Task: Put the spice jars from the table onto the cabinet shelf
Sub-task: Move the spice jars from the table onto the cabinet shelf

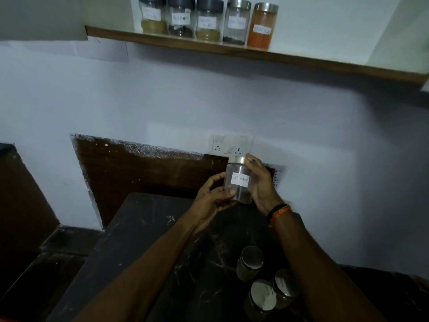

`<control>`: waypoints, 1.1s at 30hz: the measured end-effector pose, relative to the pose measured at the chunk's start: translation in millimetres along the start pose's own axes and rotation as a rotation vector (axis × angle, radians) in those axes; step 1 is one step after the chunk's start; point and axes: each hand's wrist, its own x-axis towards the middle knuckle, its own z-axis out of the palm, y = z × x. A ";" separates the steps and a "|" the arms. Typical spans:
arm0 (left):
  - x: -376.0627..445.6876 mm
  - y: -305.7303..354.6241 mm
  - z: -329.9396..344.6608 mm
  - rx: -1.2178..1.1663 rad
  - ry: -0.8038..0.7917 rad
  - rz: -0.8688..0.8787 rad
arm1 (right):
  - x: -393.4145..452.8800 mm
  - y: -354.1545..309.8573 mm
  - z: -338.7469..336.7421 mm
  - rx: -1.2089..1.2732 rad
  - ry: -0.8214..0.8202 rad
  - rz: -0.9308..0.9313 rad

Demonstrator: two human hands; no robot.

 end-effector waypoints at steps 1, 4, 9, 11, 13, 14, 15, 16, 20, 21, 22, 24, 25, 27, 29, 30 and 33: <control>6.0 14.0 9.2 0.019 -0.015 0.021 | 5.3 -18.2 3.7 -0.006 0.012 -0.025; 23.3 44.2 26.0 0.059 -0.058 0.063 | 18.6 -55.7 10.3 -0.005 -0.014 -0.095; 48.6 89.4 49.9 0.085 -0.102 0.125 | 38.4 -113.4 18.2 -0.040 -0.022 -0.196; 57.4 105.3 59.7 0.109 -0.122 0.160 | 42.0 -135.2 22.0 -0.059 -0.036 -0.242; 64.1 120.3 68.6 0.141 -0.130 0.188 | 44.5 -153.6 25.0 -0.077 -0.054 -0.283; 67.5 129.0 73.7 0.155 -0.134 0.201 | 45.0 -164.5 27.1 -0.089 -0.061 -0.305; 69.6 135.7 77.5 0.167 -0.140 0.210 | 45.3 -173.0 28.5 -0.098 -0.066 -0.322; 72.9 143.6 81.9 0.181 -0.150 0.226 | 46.2 -182.9 30.3 -0.101 -0.069 -0.341; 81.4 168.7 97.6 0.223 -0.195 0.281 | 46.5 -212.8 34.9 -0.121 -0.069 -0.395; 84.7 174.7 101.6 0.234 -0.207 0.295 | 47.2 -220.1 35.4 -0.129 -0.066 -0.415; 86.9 179.9 104.8 0.246 -0.217 0.305 | 47.6 -225.8 35.8 -0.135 -0.063 -0.428; 91.6 189.7 112.2 0.271 -0.235 0.322 | 48.1 -237.1 36.4 -0.129 -0.048 -0.449; 93.4 193.7 115.9 0.283 -0.244 0.330 | 48.8 -241.7 36.2 -0.127 -0.041 -0.458; 96.4 201.2 124.3 0.305 -0.261 0.347 | 49.9 -251.1 35.8 -0.124 -0.027 -0.467; 99.3 207.7 132.1 0.327 -0.275 0.361 | 52.2 -259.4 33.9 -0.121 -0.019 -0.480; 100.0 210.2 135.3 0.347 -0.278 0.368 | 53.1 -262.1 32.7 -0.114 -0.013 -0.483; 104.5 220.2 145.8 0.419 -0.273 0.394 | 57.5 -270.5 27.7 -0.110 -0.007 -0.500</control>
